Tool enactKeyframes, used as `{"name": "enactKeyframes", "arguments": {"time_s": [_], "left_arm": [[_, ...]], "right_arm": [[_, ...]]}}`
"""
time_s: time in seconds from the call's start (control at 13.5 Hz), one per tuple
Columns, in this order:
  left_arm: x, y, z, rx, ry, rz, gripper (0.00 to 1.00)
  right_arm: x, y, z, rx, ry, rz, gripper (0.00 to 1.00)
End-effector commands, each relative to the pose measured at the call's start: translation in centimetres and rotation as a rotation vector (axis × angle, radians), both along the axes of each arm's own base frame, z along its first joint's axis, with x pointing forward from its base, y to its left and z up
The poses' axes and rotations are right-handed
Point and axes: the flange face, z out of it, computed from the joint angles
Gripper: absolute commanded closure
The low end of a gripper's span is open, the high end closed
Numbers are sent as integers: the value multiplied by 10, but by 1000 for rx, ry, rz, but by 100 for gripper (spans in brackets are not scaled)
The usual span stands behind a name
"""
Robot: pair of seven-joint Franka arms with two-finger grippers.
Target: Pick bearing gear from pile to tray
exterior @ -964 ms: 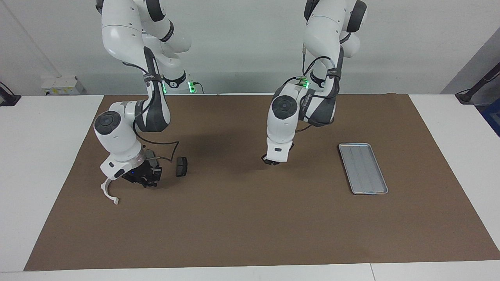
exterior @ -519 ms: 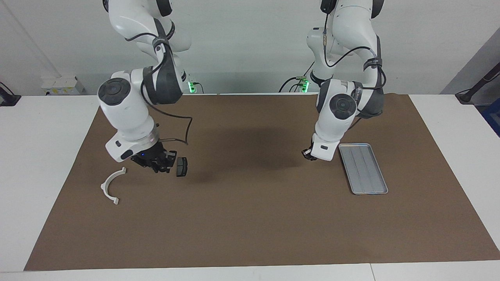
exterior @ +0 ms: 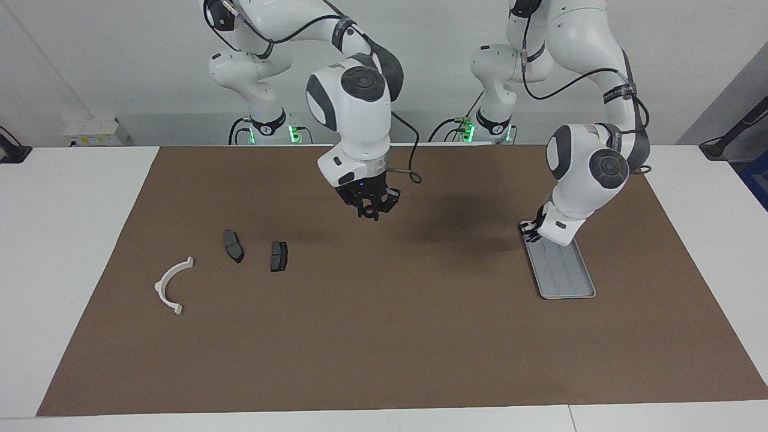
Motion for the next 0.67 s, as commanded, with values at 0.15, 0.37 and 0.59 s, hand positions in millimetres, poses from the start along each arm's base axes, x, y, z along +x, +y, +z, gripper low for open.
{"name": "enactKeyframes", "arguments": {"time_s": [0.15,0.37,0.59], "left_arm": [[-18,26,-22,-9,-127,-7,100],[-27,29,-35,-10,-129,-14,100],[-38,32,-43,-11,-113,-26,99]], "right_arm": [[-24,22,-41,11,-32,-34,100],[-29,30,-67,29,-46,-39,100],[-41,48,-110,36,-46,-28,100]]}}
